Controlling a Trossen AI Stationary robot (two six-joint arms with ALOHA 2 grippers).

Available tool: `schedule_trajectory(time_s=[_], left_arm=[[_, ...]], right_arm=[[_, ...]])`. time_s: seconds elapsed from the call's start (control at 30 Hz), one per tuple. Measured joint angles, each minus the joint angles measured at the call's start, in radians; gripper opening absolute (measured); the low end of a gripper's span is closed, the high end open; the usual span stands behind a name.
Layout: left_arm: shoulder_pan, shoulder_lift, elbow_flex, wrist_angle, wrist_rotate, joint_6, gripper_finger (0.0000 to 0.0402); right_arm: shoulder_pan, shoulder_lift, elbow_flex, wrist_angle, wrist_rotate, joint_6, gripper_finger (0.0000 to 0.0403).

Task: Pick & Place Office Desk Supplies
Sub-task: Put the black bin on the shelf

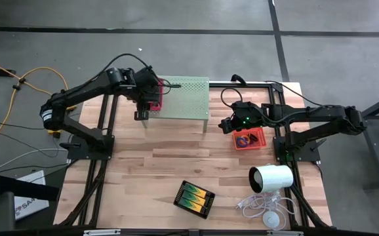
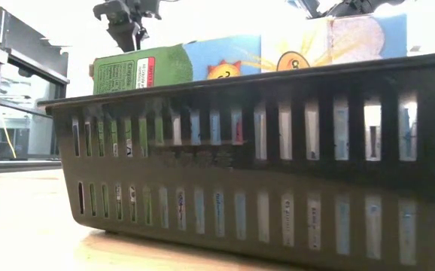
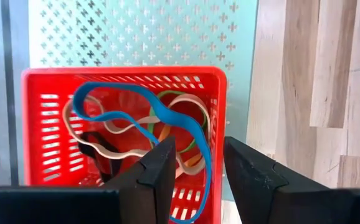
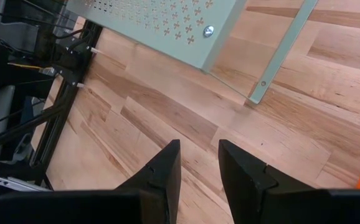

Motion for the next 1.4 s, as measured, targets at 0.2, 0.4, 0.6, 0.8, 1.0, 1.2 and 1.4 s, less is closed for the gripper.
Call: schedule_trajectory(time_s=[0.2, 0.4, 0.6, 0.8, 1.0, 1.2, 1.4], left_arm=[[0.0, -0.006, 0.008, -0.004, 0.021, -0.003, 0.0127], [-0.031, -0.006, 0.008, -0.003, 0.02, -0.014, 0.0127], [-0.141, -0.006, 0.008, -0.021, 0.007, -0.077, 0.0127], [-0.31, -0.006, 0.008, -0.037, -0.043, -0.209, 0.0127], [-0.482, -0.006, 0.008, -0.037, -0.074, -0.357, 0.0127], [-0.638, -0.006, 0.008, -0.051, -0.128, -0.505, 0.0127], [-0.761, 0.017, 0.007, -0.061, -0.145, -0.649, 0.0127]], right_arm=[[0.0, 0.0, 0.0, 0.0, 0.0, 0.0, 0.0095], [0.0, 0.0, 0.0, 0.0, 0.0, 0.0, 0.0095], [0.0, 0.0, 0.0, 0.0, 0.0, 0.0, 0.0095], [0.0, 0.0, 0.0, 0.0, 0.0, 0.0, 0.0095], [0.0, 0.0, 0.0, 0.0, 0.0, 0.0, 0.0095], [0.0, 0.0, 0.0, 0.0, 0.0, 0.0, 0.0095], [0.0, 0.0, 0.0, 0.0, 0.0, 0.0, 0.0095]])
